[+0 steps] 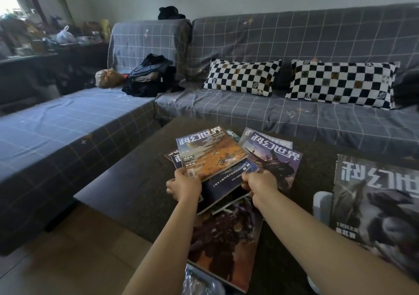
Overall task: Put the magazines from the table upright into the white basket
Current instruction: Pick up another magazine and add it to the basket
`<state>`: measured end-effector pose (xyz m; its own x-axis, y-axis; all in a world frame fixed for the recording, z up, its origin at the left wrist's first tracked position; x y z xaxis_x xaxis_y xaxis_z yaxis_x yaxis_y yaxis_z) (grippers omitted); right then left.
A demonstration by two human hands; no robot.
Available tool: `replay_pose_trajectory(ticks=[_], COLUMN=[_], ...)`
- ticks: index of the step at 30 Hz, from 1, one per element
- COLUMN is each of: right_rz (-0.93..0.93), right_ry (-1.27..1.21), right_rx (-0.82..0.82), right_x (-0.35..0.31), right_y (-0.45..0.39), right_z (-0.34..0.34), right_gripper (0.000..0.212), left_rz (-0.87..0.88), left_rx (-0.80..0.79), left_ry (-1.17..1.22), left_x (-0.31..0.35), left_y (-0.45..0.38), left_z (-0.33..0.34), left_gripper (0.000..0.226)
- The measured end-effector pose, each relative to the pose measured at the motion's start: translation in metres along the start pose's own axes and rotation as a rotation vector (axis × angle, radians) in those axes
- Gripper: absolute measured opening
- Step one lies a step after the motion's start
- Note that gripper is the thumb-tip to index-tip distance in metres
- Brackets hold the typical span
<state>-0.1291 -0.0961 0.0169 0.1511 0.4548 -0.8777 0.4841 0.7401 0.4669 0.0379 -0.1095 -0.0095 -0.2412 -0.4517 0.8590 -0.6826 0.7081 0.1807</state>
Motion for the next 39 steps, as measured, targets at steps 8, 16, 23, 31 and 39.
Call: replay_pose_trajectory(ticks=[8,16,23,31,39], right_rz=[-0.041,-0.336,-0.404,-0.333,-0.355], right_ry=[0.041,0.126,0.462,0.376,-0.021], right_rx=[0.063,0.168,0.265,0.238,0.037], right_x=[0.057,0.075,0.05,0.027,0.01], right_y=[0.065,0.077,0.046,0.038,0.075], right_z=[-0.05,-0.058,-0.037,-0.045,-0.073], right_gripper=[0.024,0.035,0.041,0.028,0.005], left_rz=[0.071,0.175,0.013,-0.029,0.126], left_rx=[-0.066,-0.02,-0.128,-0.262,-0.254], left_ry=[0.012,-0.325,-0.334,-0.029,0.324], left_x=[-0.035,-0.049,-0.024,-0.038,-0.033], left_y=[0.057,0.071,0.051,0.026,0.06], left_z=[-0.044,-0.062,-0.053,-0.06,-0.081], left_gripper=[0.063,0.054,0.093,0.021,0.033])
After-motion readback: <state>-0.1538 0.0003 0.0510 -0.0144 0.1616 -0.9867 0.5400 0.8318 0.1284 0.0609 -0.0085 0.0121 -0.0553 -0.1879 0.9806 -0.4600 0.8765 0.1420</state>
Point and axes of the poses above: each hand's wrist, its own y-axis away from the middle knuckle, its own z-axis out of the palm, x = y × z, the point moved 1 cm from there along -y, towards the middle knuckle, and after that the axes turned 8 degrees about x, right-handed, at the moved point
